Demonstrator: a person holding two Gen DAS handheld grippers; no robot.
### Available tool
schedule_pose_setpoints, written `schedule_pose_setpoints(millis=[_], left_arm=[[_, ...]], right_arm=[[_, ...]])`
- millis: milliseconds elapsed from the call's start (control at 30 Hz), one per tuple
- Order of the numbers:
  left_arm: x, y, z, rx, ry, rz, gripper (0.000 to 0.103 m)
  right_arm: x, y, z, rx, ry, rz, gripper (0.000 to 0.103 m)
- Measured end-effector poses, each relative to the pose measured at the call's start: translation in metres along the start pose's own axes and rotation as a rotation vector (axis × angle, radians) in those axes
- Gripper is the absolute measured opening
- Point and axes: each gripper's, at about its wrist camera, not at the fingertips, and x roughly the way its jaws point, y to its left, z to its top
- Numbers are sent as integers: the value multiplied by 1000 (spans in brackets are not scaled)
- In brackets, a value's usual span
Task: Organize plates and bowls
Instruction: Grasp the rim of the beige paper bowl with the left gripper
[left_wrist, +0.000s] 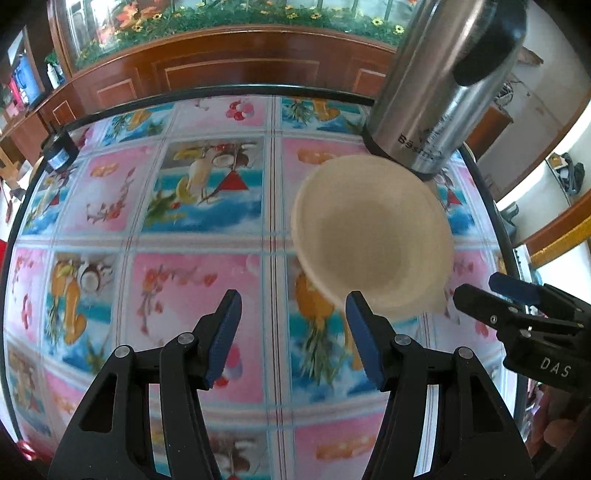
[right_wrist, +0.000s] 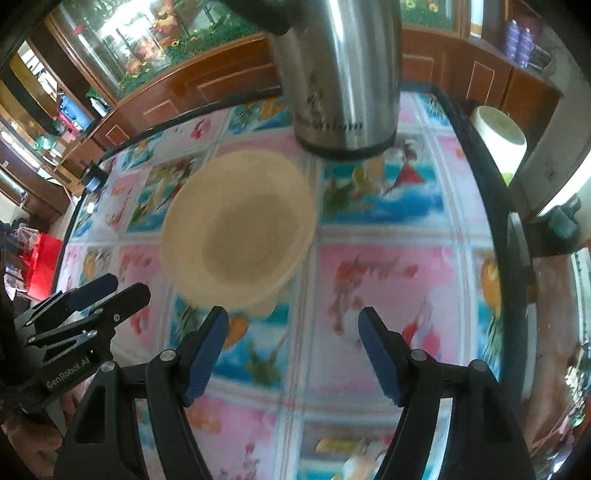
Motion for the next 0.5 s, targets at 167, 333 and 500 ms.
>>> schedule_pose_setpoints(millis=[167, 333, 500], left_arm=[[17, -2, 13, -22, 24, -21, 59], [33, -3, 18, -45, 44, -16, 59], [48, -6, 21, -70, 56, -41, 59]], right_arm=[[15, -3, 21, -23, -7, -17, 73], [30, -4, 28, -37, -8, -6, 73], [40, -6, 31, -53, -4, -6, 55]])
